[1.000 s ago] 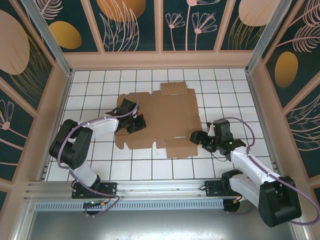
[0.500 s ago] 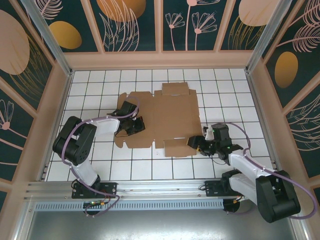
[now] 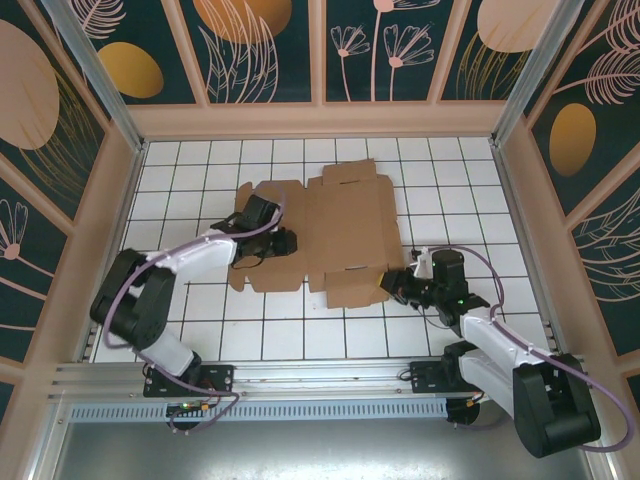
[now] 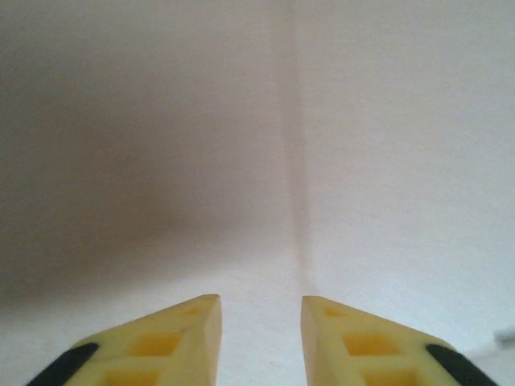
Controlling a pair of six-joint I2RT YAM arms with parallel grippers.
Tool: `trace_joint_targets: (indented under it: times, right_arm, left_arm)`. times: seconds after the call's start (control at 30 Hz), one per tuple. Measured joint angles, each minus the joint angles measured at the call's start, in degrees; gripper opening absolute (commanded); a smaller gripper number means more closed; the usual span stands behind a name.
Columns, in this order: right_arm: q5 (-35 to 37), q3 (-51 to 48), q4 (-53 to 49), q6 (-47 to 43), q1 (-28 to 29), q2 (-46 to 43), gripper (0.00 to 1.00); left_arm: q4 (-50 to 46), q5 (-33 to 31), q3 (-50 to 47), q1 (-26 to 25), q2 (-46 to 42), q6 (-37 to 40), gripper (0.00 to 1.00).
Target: Fold the paper box
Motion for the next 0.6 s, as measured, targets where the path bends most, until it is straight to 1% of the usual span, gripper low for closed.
trace_joint_targets:
  times: [0.13,0.2,0.27,0.3,0.37,0.47,0.53,0.6]
  right_arm:
    - [-0.98,0.02,1.7,5.05,-0.04,-0.02,0.16]
    - [-1.27,0.02,2.86,7.87,-0.04,-0.31,0.16]
    - [-1.57,0.04,4.07,10.56,-0.04,-0.94,0.16]
    - [-1.75,0.04,4.68,11.63,-0.04,-1.36,0.17]
    - [-2.05,0.15,5.51,13.35,-0.04,-2.05,0.17]
    - [-2.25,0.37,6.14,15.45,-0.04,-2.91,0.17]
    - [-2.34,0.37,6.43,16.46,-0.04,-3.32,0.17]
    - [-2.47,0.37,6.78,17.44,-0.04,-3.63,0.17]
  left_arm:
    - [-0.92,-5.25,4.15,-9.6,-7.3,10.29,0.49]
    - [-0.7,-7.56,4.98,-13.05,-9.57,15.13,0.52]
    - [-0.44,-11.1,4.33,-16.55,-11.58,20.04,0.64]
    - [0.83,-14.1,2.8,-19.54,-12.98,22.93,0.69]
    - [2.86,-19.26,-0.35,-24.96,-14.64,28.06,0.73]
    - [4.83,-25.38,-3.56,-32.52,-14.4,35.47,0.77]
    - [6.21,-28.37,-5.01,-35.19,-13.7,39.89,0.79]
    - [7.98,-30.58,-6.21,-37.38,-13.29,43.36,0.85]
